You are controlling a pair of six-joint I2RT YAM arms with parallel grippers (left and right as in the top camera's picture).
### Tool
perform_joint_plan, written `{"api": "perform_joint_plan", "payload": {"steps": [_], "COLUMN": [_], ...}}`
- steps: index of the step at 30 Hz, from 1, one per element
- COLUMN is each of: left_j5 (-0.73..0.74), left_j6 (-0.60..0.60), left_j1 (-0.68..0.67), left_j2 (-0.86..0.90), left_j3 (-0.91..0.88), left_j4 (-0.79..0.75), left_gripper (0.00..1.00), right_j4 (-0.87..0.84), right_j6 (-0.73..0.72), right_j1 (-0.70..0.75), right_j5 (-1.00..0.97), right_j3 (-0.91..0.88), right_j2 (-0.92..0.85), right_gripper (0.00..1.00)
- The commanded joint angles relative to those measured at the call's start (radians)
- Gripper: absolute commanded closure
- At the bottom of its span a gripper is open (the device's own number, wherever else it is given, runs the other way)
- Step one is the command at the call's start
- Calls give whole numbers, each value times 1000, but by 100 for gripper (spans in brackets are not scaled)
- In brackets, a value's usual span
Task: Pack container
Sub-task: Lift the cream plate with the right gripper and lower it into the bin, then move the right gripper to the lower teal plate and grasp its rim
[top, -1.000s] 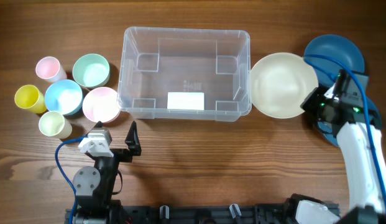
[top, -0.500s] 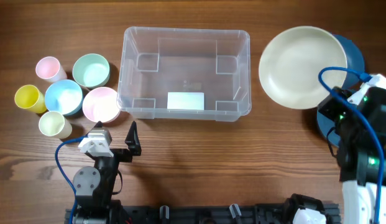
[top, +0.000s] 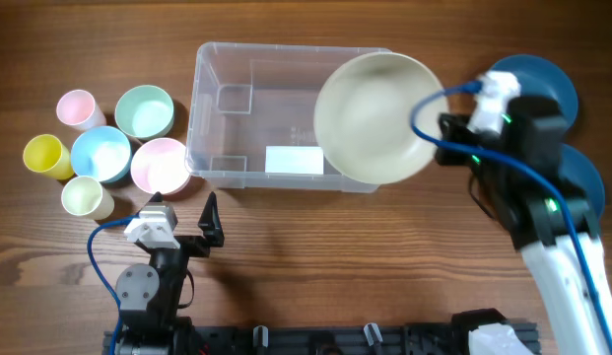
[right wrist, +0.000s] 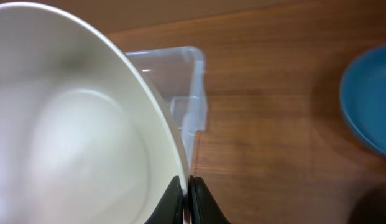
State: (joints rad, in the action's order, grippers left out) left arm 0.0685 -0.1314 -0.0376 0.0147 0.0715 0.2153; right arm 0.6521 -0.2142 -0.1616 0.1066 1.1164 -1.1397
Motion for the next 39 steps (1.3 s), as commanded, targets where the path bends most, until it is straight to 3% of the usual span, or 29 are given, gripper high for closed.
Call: {"api": "perform_joint_plan", "payload": {"steps": [1,6,15,28,32,39], "left_j5": [-6,-6,-6,-6,-6,-6], "left_j6": [23,23,23,23,23,23], "left_j1": [-4,-4,-5,-5,-4,-5], "left_j2": [-7,-7,-7,-7,-7,-7], "left_j3": [-7,-7,-7,-7,-7,-7], "left_j4": [-5,-5,-5,-5,-5,-5], "left_gripper": [0,0,0,0,0,0], "right_j4": [60,136,128,140,145,150], "right_j6": [5,1,-66,-45,-39,-58], "right_j1": [-118,-218,-228,-228,-228,-228], "right_j5": [-136,-219,-227,-242,-243,-242], "right_j3": [206,383,393,391,391,391], "right_j2": [-173,-418,-696,-743,-743,-699], "right_gripper": [96,96,96,96,73,70]}}
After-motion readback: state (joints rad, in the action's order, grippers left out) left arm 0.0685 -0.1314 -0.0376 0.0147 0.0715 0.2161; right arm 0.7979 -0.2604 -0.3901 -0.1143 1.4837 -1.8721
